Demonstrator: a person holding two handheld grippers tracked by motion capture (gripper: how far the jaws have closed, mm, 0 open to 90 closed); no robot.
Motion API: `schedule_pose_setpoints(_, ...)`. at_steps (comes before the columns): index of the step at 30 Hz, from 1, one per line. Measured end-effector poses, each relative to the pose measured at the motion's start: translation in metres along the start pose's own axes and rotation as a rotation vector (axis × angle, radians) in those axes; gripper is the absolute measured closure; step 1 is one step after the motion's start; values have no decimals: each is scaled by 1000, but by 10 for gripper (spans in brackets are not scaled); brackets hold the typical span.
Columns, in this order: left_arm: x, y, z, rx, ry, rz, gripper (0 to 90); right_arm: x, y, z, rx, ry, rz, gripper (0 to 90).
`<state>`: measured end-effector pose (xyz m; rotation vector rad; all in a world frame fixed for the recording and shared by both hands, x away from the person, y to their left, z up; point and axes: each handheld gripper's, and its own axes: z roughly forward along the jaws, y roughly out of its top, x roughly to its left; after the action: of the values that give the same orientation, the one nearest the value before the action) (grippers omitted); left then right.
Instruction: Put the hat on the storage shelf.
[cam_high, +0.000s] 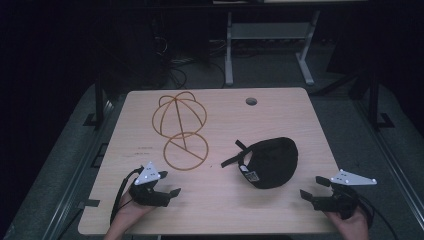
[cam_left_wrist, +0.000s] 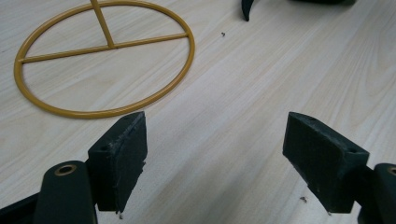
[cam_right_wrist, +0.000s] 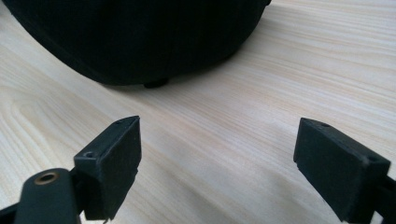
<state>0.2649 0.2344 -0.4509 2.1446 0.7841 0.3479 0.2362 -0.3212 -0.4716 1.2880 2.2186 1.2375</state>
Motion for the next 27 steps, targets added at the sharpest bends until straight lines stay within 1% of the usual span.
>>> schedule_pose_setpoints(2,0,0,0,2,-1,3,216,1,0,0,4,3,1,148)
schedule_pose_setpoints(3,-1,0,1,-6,-3,-2,216,1,-1,0,6,3,1,148)
schedule_pose_setpoints(5,-1,0,1,-10,-9,1,220,1,-1,0,4,1,1,148)
schedule_pose_setpoints(7,-1,0,1,0,-14,13,221,2,0,-1,-3,3,-1,148)
schedule_pose_setpoints(11,-4,1,2,2,-24,6,220,5,2,-2,-7,-1,-12,148)
schedule_pose_setpoints(12,-4,1,2,3,-28,13,220,6,2,-2,-7,-3,-9,148)
schedule_pose_setpoints(13,-5,2,2,-2,-33,6,220,7,2,-2,-8,-3,-7,148)
schedule_pose_setpoints(14,-5,2,2,-2,-33,6,219,7,2,-2,-8,-3,-7,148)
schedule_pose_setpoints(15,-6,4,3,7,-44,17,219,6,1,-2,-9,0,-8,148)
schedule_pose_setpoints(20,-7,5,7,13,-57,7,218,3,1,-2,-7,3,-7,148)
schedule_pose_setpoints(22,-8,6,9,19,-61,16,218,3,1,-3,-8,3,-4,148)
schedule_pose_setpoints(24,-10,6,10,14,-66,12,218,2,1,-3,-12,2,-4,148)
schedule_pose_setpoints(26,-13,7,13,31,-76,30,218,2,1,-3,-14,5,1,148)
schedule_pose_setpoints(27,-14,8,15,39,-84,40,219,3,1,-3,-15,4,-4,148)
